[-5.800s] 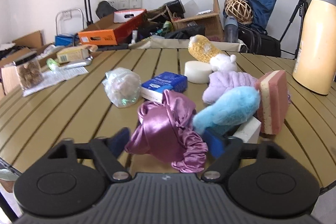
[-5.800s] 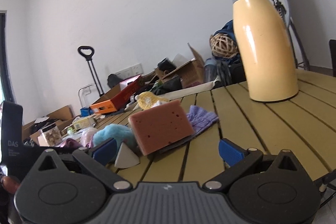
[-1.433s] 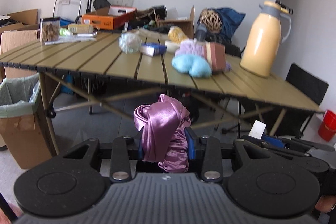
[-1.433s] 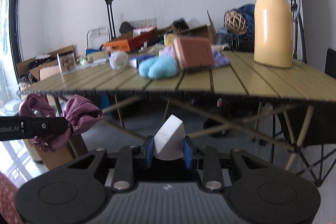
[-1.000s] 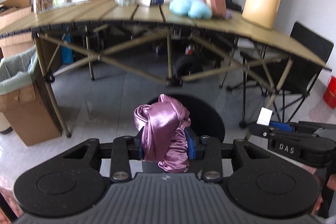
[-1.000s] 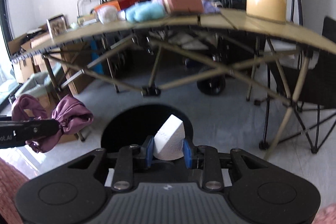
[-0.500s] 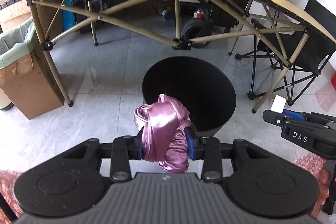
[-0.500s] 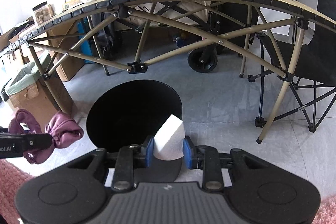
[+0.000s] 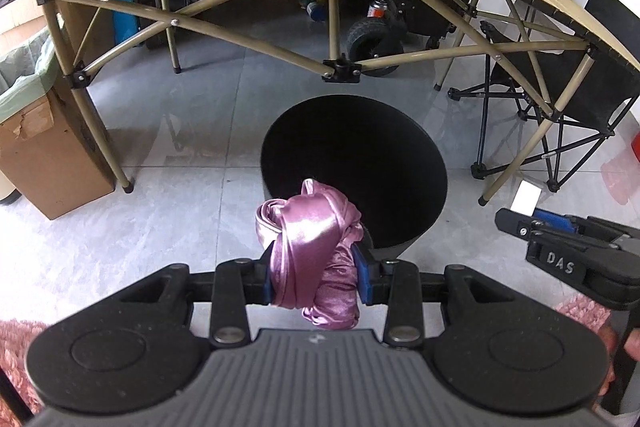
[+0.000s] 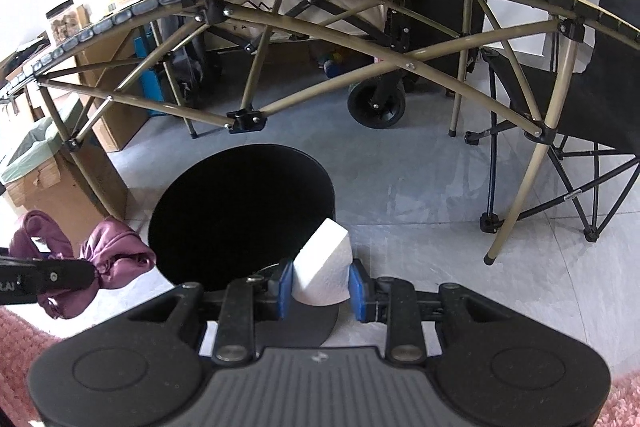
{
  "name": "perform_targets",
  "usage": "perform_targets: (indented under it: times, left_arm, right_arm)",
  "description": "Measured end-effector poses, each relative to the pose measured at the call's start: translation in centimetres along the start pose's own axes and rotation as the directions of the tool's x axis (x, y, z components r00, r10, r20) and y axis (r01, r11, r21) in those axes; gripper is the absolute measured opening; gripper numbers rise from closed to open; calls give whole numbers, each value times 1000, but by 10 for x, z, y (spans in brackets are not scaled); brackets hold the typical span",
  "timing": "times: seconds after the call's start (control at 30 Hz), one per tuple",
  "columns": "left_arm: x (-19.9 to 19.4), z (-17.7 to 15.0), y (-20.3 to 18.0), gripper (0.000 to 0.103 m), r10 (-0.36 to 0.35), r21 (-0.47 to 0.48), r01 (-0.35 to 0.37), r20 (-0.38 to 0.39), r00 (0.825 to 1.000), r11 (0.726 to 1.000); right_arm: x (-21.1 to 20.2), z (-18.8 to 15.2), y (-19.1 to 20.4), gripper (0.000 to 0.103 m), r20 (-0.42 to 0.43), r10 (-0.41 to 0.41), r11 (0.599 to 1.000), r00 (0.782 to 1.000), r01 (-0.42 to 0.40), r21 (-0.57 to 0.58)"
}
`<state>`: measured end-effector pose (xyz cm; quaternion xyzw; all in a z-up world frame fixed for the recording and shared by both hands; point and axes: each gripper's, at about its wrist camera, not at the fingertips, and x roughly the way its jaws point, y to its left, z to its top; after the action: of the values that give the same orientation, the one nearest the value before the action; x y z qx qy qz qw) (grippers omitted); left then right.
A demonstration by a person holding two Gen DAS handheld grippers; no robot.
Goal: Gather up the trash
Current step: 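Lift both held items off the table and carry them over the black bin, then open the left gripper to drop the pink scrunchie into the bin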
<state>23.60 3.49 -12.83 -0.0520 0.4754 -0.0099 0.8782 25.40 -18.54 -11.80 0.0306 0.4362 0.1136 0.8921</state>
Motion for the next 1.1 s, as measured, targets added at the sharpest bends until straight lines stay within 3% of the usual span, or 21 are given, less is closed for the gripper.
perform_targets:
  times: [0.6,1.1]
  left_arm:
    - [26,36,-37,37,-34,23,35,-40,999,999]
    - [67,69,-56,37,-21,-7,21,-95,995,1000]
  right_arm:
    - [19,3,-28,28,-29,-37,996,999,40,83]
    - [31,5,-42,28,-44,-70,990,997,75,116]
